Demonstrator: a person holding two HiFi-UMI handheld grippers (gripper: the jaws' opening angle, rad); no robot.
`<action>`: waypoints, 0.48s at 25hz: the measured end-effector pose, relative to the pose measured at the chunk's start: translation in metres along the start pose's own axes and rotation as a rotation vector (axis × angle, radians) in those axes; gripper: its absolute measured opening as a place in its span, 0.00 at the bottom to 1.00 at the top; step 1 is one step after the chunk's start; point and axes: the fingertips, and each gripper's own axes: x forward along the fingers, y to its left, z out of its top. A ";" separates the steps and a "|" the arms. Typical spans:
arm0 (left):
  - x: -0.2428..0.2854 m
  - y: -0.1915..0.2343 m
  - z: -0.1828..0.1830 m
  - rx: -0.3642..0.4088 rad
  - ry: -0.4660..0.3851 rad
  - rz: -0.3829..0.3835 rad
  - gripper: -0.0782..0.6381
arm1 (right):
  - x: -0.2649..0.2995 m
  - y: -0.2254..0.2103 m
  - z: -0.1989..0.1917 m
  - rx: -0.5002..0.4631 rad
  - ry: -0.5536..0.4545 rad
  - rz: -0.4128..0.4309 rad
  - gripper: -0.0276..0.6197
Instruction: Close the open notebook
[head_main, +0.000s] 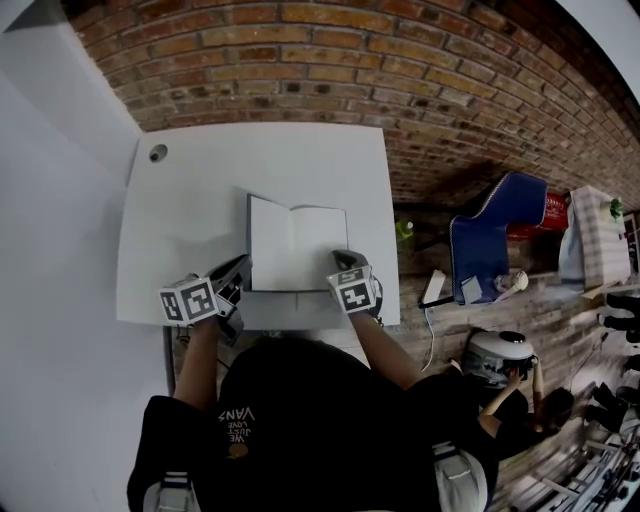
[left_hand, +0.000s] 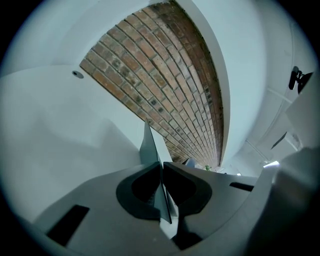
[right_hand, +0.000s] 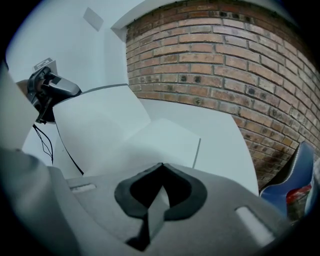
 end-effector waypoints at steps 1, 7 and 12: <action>0.001 -0.002 0.000 0.002 0.002 -0.005 0.16 | 0.000 0.000 0.000 0.003 0.002 0.001 0.04; 0.010 -0.020 0.000 0.026 0.013 -0.040 0.16 | -0.003 -0.002 0.001 0.017 -0.012 0.002 0.04; 0.013 -0.027 0.000 0.037 0.021 -0.052 0.16 | -0.013 0.001 0.007 0.051 -0.057 0.009 0.04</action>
